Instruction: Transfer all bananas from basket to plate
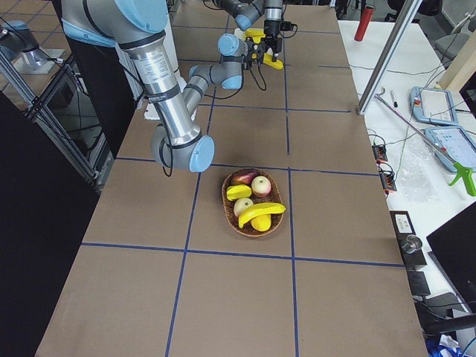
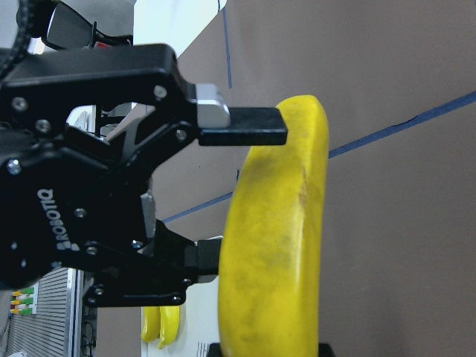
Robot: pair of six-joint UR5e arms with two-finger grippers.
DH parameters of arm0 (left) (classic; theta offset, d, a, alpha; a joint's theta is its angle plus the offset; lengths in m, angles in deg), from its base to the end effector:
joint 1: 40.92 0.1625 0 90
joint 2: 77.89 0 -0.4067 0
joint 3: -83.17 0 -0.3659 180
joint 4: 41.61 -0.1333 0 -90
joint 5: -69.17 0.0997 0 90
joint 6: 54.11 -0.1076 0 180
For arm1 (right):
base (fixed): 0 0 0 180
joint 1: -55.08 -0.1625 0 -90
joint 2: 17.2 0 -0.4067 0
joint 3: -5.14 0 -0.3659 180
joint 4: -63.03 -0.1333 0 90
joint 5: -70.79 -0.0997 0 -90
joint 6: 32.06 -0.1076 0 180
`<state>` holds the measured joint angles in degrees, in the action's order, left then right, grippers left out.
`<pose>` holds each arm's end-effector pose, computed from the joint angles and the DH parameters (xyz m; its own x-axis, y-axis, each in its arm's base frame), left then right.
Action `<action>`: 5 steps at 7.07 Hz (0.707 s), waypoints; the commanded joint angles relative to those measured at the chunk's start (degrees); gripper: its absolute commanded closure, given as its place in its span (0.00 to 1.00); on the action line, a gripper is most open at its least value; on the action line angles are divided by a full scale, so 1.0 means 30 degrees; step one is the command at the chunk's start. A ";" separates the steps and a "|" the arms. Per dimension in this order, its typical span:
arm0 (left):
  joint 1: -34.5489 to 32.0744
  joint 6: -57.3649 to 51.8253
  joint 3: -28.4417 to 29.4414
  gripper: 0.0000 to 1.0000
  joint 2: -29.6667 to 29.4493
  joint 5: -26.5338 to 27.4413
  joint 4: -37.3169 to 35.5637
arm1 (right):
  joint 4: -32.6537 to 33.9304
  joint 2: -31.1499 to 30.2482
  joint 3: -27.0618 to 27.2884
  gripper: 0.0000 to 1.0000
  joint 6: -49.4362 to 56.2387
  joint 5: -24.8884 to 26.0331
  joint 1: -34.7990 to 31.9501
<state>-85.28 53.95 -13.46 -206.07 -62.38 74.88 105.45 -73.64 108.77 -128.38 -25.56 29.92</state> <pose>0.3994 -0.4772 0.1557 0.1950 -0.5152 -0.8346 0.1415 0.8568 -0.4958 -0.4659 -0.3530 0.1247 -0.1103 0.0690 0.9915 -0.3125 0.9446 -0.1006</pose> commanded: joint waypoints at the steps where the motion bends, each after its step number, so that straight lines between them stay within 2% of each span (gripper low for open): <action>1: 0.0022 0.0013 0.0012 0.19 0.0038 0.0051 0.0079 | -0.0021 0.0007 0.0085 1.00 -0.0002 0.0238 0.0301; 2: -0.0007 0.0014 -0.0017 0.20 0.0067 0.0051 0.0108 | -0.0021 0.0007 0.0115 1.00 -0.0002 0.0240 0.0331; 5: -0.0007 0.0014 -0.0018 0.41 0.0067 0.0051 0.0108 | -0.0021 0.0094 0.0115 1.00 -0.0002 0.0240 0.0332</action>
<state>-85.30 53.99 -13.50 -205.87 -62.23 75.20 105.39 -73.50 109.10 -128.38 -24.84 30.89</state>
